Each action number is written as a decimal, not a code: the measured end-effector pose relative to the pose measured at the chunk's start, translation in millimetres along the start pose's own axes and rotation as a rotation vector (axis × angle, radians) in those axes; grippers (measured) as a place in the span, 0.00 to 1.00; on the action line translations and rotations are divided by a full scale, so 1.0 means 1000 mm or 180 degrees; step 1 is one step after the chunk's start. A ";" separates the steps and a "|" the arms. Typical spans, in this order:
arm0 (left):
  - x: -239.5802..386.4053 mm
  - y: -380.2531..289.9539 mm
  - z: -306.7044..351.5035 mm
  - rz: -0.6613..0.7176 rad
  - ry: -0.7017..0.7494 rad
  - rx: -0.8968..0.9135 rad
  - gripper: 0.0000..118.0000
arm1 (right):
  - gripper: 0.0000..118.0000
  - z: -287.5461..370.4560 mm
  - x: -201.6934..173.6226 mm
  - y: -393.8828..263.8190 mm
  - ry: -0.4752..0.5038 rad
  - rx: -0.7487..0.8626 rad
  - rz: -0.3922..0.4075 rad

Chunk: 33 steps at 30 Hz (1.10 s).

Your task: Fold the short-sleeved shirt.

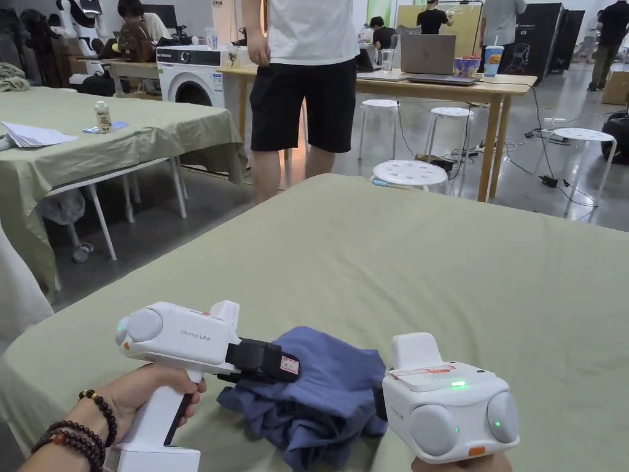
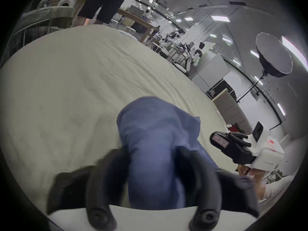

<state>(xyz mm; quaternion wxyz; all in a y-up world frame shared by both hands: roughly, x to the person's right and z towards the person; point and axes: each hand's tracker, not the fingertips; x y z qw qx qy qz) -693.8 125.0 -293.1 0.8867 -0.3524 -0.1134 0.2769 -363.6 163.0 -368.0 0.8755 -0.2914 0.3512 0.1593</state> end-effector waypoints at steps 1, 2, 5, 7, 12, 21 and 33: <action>0.009 0.000 -0.005 -0.0098 0.0148 0.0031 0.99 | 0.00 0.001 0.003 0.000 -0.0007 -0.0001 0.0002; 0.012 0.001 -0.007 -0.0153 0.0253 0.0065 1.00 | 0.00 0.003 0.006 0.000 -0.0010 -0.0002 0.0000; 0.019 0.009 0.005 -0.0229 0.0168 0.0445 1.00 | 0.00 0.010 0.014 0.001 -0.0030 0.0019 -0.0016; 0.026 0.019 0.017 -0.0073 0.0188 0.0547 1.00 | 0.00 0.017 0.018 0.002 -0.0040 0.0040 -0.0017; 0.058 0.031 0.042 -0.0255 0.0303 0.0778 0.69 | 0.00 0.030 0.029 0.003 -0.0087 0.0098 -0.0063; 0.228 -0.013 -0.032 -0.0938 0.1216 0.1295 0.00 | 0.00 0.080 0.091 -0.003 -0.0414 0.0266 -0.0248; 0.466 -0.010 -0.156 -0.1553 0.1309 0.2055 0.00 | 0.00 0.234 0.274 -0.001 -0.1464 0.0915 -0.0679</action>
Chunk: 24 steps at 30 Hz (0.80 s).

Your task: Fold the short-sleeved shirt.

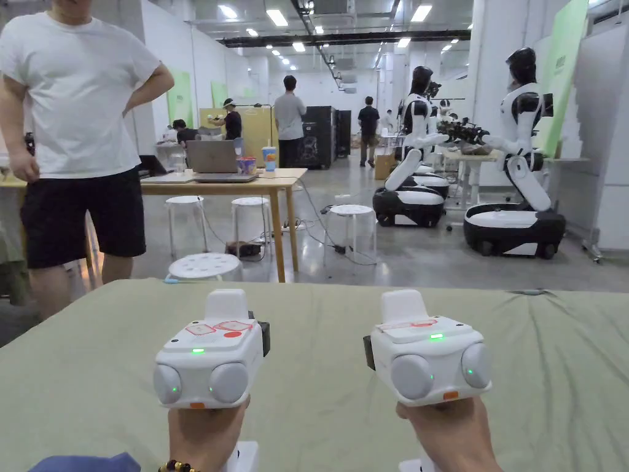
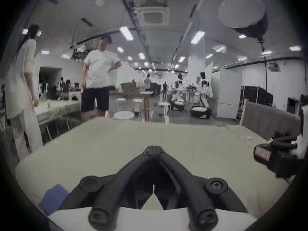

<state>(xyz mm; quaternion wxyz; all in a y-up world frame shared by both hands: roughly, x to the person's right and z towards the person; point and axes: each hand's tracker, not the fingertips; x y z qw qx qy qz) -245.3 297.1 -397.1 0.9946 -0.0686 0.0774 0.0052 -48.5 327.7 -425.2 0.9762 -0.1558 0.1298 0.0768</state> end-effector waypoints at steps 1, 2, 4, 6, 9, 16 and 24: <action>0.016 0.007 -0.002 -0.0117 -0.0040 0.0120 0.00 | 0.00 0.005 0.018 0.006 -0.0095 0.0048 -0.0009; 0.030 0.015 -0.002 -0.0179 -0.0097 0.0195 0.00 | 0.00 0.007 0.035 0.012 -0.0178 0.0096 -0.0026; 0.049 0.030 -0.010 -0.0103 -0.0182 0.0251 0.00 | 0.00 0.008 0.065 0.022 -0.0356 0.0203 -0.0064; 0.065 0.046 -0.018 0.0053 -0.0212 0.0228 0.00 | 0.00 0.009 0.091 0.029 -0.0472 0.0275 -0.0187; 0.083 0.059 -0.034 0.0044 -0.0187 0.0244 0.00 | 0.00 0.000 0.123 0.034 -0.0505 0.0356 -0.0297; 0.107 0.053 -0.052 -0.0371 -0.0141 0.0321 0.00 | 0.00 -0.020 0.148 0.032 -0.0570 0.0442 -0.0341; 0.111 0.050 -0.082 -0.0439 -0.0103 0.0303 0.00 | 0.00 -0.040 0.154 0.027 -0.0578 0.0493 -0.0283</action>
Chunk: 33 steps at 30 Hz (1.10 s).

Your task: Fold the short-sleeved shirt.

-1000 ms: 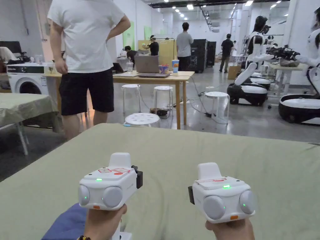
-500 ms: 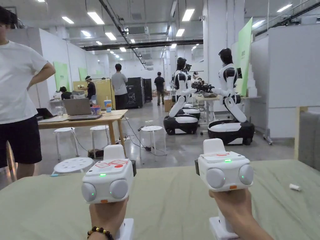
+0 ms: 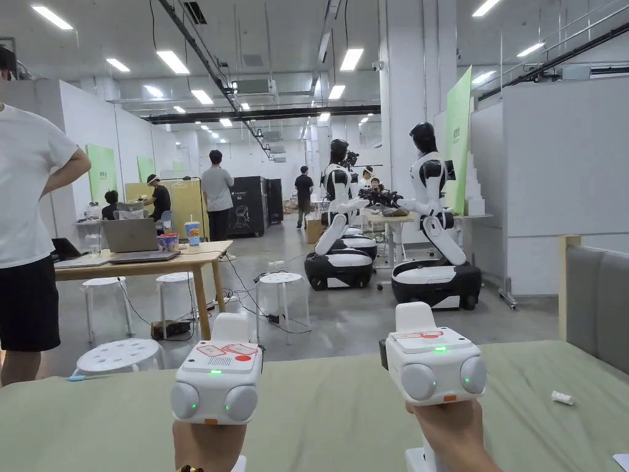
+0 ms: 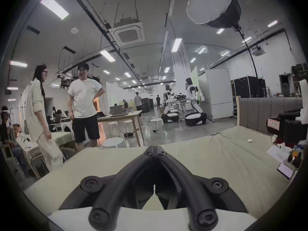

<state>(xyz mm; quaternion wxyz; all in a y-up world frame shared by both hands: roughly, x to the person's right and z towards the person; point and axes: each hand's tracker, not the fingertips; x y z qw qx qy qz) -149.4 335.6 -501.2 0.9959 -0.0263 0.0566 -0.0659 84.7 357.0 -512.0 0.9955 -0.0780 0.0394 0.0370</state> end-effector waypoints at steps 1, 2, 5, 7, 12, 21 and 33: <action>-0.001 0.000 -0.003 0.0071 0.0020 -0.0021 0.00 | 0.00 -0.004 0.000 0.000 0.0000 0.0011 0.0006; -0.002 0.001 -0.005 0.0104 0.0031 -0.0038 0.00 | 0.00 -0.005 0.001 -0.001 0.0002 0.0024 0.0003; 0.000 0.005 0.002 0.0081 0.0031 -0.0028 0.00 | 0.00 -0.004 0.002 0.000 -0.0008 0.0060 0.0001; 0.000 0.003 0.002 0.0061 0.0027 -0.0028 0.00 | 0.00 -0.004 0.001 0.001 -0.0014 0.0069 0.0026; -0.002 0.001 0.006 0.0180 0.0024 -0.0114 0.16 | 0.07 -0.002 -0.001 0.002 0.0036 0.0116 -0.0018; -0.004 -0.001 0.004 0.0218 0.0369 -0.0054 1.00 | 1.00 0.006 -0.008 0.000 0.0041 0.0309 0.0071; -0.008 -0.002 0.006 0.0287 0.0210 -0.0106 1.00 | 1.00 0.010 -0.009 0.004 0.0087 0.0272 0.0058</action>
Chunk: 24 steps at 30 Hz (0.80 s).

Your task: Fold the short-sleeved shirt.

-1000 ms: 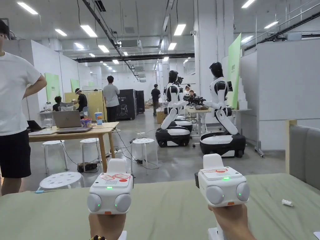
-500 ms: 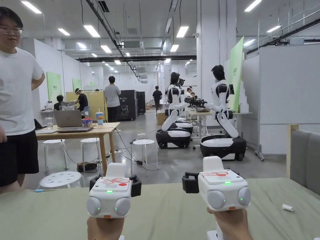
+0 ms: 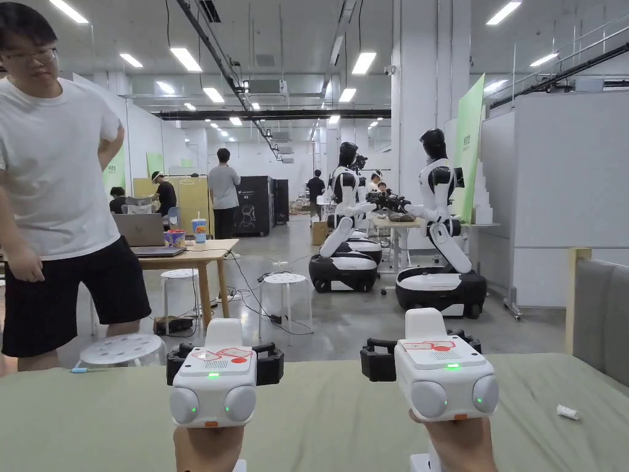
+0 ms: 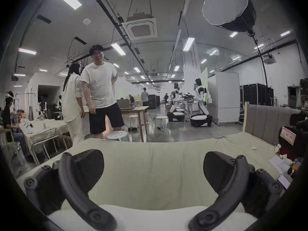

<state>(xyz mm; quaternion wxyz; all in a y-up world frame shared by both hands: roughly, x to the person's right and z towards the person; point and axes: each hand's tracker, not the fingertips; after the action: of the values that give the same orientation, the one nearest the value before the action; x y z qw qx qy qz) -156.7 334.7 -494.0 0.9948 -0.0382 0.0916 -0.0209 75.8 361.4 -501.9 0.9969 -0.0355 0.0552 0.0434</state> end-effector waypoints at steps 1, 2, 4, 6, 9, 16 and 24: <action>-0.001 0.000 0.000 0.0010 0.0006 0.0009 1.00 | 1.00 0.001 0.000 0.000 -0.0033 -0.0005 -0.0016; -0.003 0.000 0.000 0.0009 0.0014 0.0027 1.00 | 1.00 0.002 0.001 0.000 -0.0035 0.0002 -0.0026; -0.008 -0.004 -0.009 -0.0006 0.0022 0.0044 1.00 | 1.00 0.000 0.002 -0.002 -0.0035 -0.0022 -0.0052; -0.012 -0.003 -0.012 -0.0010 0.0037 0.0052 1.00 | 1.00 -0.002 0.004 -0.002 -0.0045 -0.0038 -0.0061; -0.009 -0.001 -0.008 0.0005 0.0032 0.0045 1.00 | 1.00 -0.023 0.007 -0.012 -0.0077 -0.0113 -0.0075; -0.009 -0.005 -0.009 -0.0024 -0.0006 0.0067 1.00 | 1.00 -0.018 0.003 -0.014 -0.0100 -0.0043 -0.0070; -0.015 -0.011 -0.016 -0.0060 -0.0005 0.0032 1.00 | 1.00 -0.013 0.000 -0.012 -0.0128 -0.0001 -0.0023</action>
<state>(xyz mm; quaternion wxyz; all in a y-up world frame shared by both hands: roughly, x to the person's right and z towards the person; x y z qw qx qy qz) -175.0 323.5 -506.1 0.9949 -0.0341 0.0903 -0.0306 75.4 348.9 -514.0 0.9980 -0.0350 0.0350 0.0404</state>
